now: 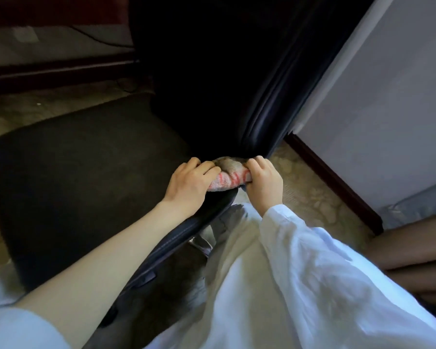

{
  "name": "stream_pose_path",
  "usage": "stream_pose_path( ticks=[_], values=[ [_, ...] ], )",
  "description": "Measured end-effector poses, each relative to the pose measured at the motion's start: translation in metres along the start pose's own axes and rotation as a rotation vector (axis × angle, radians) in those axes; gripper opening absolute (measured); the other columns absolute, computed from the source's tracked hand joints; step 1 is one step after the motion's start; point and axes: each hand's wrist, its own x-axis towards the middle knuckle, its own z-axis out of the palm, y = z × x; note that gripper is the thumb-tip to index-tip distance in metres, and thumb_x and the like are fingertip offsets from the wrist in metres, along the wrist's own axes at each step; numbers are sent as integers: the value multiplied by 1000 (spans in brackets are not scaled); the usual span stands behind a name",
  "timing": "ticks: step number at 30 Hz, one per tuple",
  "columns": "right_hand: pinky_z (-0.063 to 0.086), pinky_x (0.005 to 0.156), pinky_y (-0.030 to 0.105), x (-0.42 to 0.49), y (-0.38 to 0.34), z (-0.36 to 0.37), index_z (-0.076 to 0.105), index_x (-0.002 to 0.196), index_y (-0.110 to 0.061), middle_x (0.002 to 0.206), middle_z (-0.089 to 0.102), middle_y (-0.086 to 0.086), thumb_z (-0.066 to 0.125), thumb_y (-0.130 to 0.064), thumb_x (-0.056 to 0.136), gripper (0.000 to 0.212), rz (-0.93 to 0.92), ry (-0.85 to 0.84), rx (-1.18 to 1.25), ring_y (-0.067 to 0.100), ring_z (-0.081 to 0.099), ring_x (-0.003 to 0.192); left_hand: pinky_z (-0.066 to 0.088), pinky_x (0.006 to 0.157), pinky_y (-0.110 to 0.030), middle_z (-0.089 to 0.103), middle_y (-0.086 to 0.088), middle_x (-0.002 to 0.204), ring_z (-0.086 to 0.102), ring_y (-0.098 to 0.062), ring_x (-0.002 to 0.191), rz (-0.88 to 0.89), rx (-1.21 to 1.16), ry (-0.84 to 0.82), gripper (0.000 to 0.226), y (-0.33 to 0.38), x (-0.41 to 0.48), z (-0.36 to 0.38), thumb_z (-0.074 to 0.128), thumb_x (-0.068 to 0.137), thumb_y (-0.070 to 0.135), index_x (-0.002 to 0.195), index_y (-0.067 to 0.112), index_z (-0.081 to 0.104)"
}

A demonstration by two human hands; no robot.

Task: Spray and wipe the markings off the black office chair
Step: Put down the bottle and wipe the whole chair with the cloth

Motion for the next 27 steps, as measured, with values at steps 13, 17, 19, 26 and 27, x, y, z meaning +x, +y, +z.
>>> stream_pose_path(
  ticks=[13, 17, 19, 26, 27],
  values=[
    [48, 71, 40, -5, -8, 79, 67, 105, -19, 97, 68, 5, 49, -4, 79, 35, 335, -120, 188, 35, 56, 83, 41, 94, -40, 48, -3, 143, 50, -33, 118, -149, 53, -360, 53, -25, 8, 36, 53, 87, 4, 139, 18, 48],
    [46, 66, 39, -8, -8, 68, 63, 102, -17, 89, 66, 6, 41, -3, 71, 40, 447, 17, 335, 32, 56, 80, 49, 81, -42, 59, -6, 129, 56, -36, 102, -51, 43, -343, 58, -23, 17, 25, 62, 76, -2, 131, 15, 55],
    [47, 69, 41, -14, -5, 63, 60, 102, -20, 88, 66, 3, 44, 1, 70, 42, 556, 76, 401, 29, 58, 82, 52, 72, -44, 64, -7, 120, 60, -36, 92, 46, 23, -317, 58, -14, 21, 22, 65, 71, -4, 126, 13, 59],
    [45, 68, 23, -42, 18, 66, 62, 96, -30, 78, 65, -6, 47, 8, 62, 53, 863, -12, 721, 17, 60, 80, 49, 60, -39, 67, -4, 100, 60, -31, 80, 286, 135, -279, 37, 5, 58, 36, 61, 74, 5, 109, 15, 64],
    [43, 66, 16, -46, 18, 69, 62, 98, -30, 79, 65, -7, 46, 9, 63, 56, 876, -25, 764, 15, 60, 80, 49, 59, -38, 67, -4, 98, 60, -31, 78, 303, 164, -294, 33, 7, 62, 39, 53, 76, 8, 106, 15, 65]
  ],
)
